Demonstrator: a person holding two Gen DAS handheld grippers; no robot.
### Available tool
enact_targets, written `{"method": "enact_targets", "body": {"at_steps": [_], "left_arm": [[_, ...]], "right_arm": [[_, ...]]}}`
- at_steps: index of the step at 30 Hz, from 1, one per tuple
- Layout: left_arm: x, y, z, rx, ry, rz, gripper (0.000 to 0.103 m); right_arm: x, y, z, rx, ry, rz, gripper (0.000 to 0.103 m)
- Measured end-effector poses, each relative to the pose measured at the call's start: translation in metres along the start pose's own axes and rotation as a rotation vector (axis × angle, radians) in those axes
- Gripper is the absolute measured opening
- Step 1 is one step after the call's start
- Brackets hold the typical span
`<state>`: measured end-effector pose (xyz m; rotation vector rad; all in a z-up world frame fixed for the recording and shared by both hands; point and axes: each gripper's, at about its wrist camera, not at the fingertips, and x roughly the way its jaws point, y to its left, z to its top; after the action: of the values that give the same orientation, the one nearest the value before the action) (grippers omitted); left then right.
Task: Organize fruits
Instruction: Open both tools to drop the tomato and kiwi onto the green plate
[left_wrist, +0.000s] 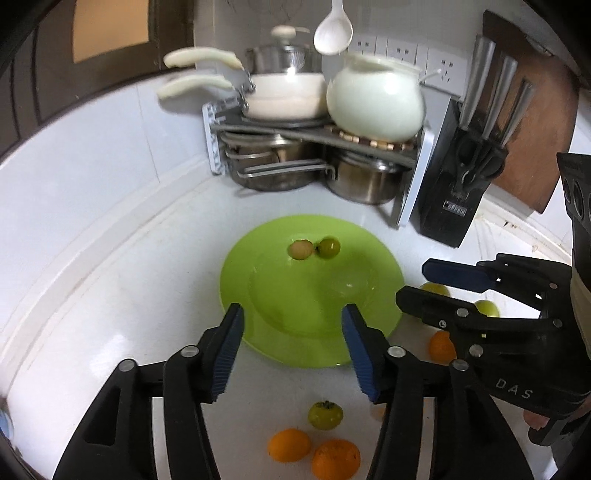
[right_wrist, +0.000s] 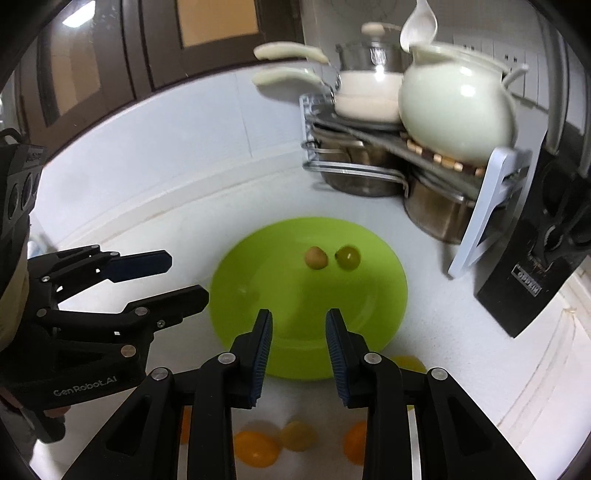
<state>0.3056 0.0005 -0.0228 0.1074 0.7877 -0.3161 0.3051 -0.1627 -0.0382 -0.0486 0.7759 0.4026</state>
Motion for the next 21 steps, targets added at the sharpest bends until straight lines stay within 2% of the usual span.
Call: {"method": "enact_targets", "body": {"at_steps": [4, 11, 21], "left_arm": [[-0.023, 0.002, -0.005, -0.011, -0.035, 0.021, 0.061], [-0.056, 0.006, -0.022, -0.049, -0.077, 0.037, 0.067], [-0.086, -0.001, -0.053, -0.091, -0.129, 0.056, 0.081]], "right_arm": [[-0.018, 0.010, -0.001, -0.016, -0.033, -0.004, 0.040], [-0.043, 0.024, -0.010, -0.019, -0.079, -0.006, 0.055], [-0.063, 0.031, -0.033, 0.000, -0.111, -0.012, 0.067]]}}
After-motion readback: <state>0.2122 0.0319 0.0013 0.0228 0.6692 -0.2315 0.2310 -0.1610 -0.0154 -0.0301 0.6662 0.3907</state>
